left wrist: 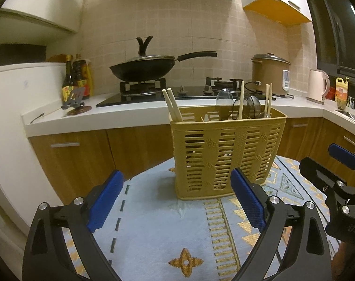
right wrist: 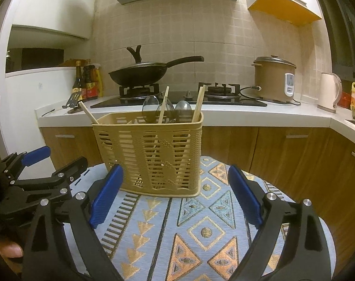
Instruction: Organize utensils
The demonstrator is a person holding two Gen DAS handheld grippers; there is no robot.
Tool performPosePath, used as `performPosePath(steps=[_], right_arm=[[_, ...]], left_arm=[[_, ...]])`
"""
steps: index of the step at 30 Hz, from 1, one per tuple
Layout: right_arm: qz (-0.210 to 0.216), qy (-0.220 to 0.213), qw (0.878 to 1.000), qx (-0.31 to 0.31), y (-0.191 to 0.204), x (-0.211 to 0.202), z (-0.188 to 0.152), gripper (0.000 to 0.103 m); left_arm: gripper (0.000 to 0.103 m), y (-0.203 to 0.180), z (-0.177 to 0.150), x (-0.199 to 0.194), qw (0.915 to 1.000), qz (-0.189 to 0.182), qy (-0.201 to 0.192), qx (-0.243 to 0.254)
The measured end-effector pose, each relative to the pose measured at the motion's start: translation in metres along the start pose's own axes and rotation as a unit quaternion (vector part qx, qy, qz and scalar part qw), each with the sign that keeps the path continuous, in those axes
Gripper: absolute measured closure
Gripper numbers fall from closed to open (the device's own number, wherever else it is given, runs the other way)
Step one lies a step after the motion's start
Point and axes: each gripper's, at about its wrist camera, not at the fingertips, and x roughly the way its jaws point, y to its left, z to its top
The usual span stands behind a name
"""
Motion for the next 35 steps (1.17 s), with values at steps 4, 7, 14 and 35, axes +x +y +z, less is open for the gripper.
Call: performPosePath(steps=[4,7,14,35], right_arm=[[0.0,0.003,1.0,0.001,0.0,0.001,0.0,0.016],[-0.002,0.004,1.0,0.003,0.0,0.001,-0.001,0.014],[0.001,0.006,1.0,0.007,-0.001,0.002,-0.001,0.013],[0.0,0.008,1.0,0.01,-0.002,0.004,-0.002,0.011]], left_arm=[[0.012,0.001,-0.001,0.001,1.0,-0.003,0.004,-0.004],[0.012,0.003,-0.002,0.003,0.9999,-0.002,0.009,-0.01],[0.012,0.005,-0.002,0.003,0.9998,-0.003,0.011,-0.014],[0.011,0.005,-0.002,0.001,0.9998,0.014,0.005,-0.014]])
